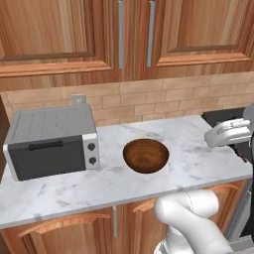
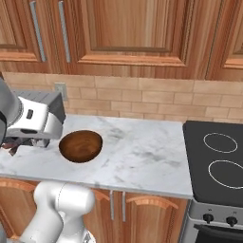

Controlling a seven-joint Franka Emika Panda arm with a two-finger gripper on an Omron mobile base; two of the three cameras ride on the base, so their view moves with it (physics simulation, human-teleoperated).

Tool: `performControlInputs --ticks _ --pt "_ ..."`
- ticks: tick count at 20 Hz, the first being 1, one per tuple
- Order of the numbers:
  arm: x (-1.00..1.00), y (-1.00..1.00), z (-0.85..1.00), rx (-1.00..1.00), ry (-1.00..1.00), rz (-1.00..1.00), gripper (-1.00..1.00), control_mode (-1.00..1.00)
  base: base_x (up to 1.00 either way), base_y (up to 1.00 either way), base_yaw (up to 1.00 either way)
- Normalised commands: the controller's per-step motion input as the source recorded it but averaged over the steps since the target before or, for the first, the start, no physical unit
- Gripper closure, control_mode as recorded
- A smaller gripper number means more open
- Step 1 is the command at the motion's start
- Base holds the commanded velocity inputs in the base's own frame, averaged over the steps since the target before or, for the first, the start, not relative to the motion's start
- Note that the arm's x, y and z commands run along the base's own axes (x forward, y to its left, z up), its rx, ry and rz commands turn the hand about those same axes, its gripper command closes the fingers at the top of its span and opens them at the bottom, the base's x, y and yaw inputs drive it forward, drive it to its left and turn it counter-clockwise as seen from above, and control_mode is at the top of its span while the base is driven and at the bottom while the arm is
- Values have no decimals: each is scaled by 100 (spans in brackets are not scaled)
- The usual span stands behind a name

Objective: Take the broccoli, fish, and peach from the freezer and place them in the bowl on the counter.

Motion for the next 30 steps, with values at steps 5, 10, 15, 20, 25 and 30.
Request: performControlInputs --ticks 5,10,15,20,25,30 --pt "0 0 0 0 0 0 100 100 37 2 0" --pt "0 0 0 0 0 0 100 100 37 10 0" --pt "3 2 -8 0 0 0 100 -100 24 5 0" --pt "25 16 -54 0 6 0 100 -100 0 0 0" --pt "59 7 -28 0 23 4 100 -100 0 0 0" --pt "61 2 -49 0 8 2 100 -100 0 0 0"
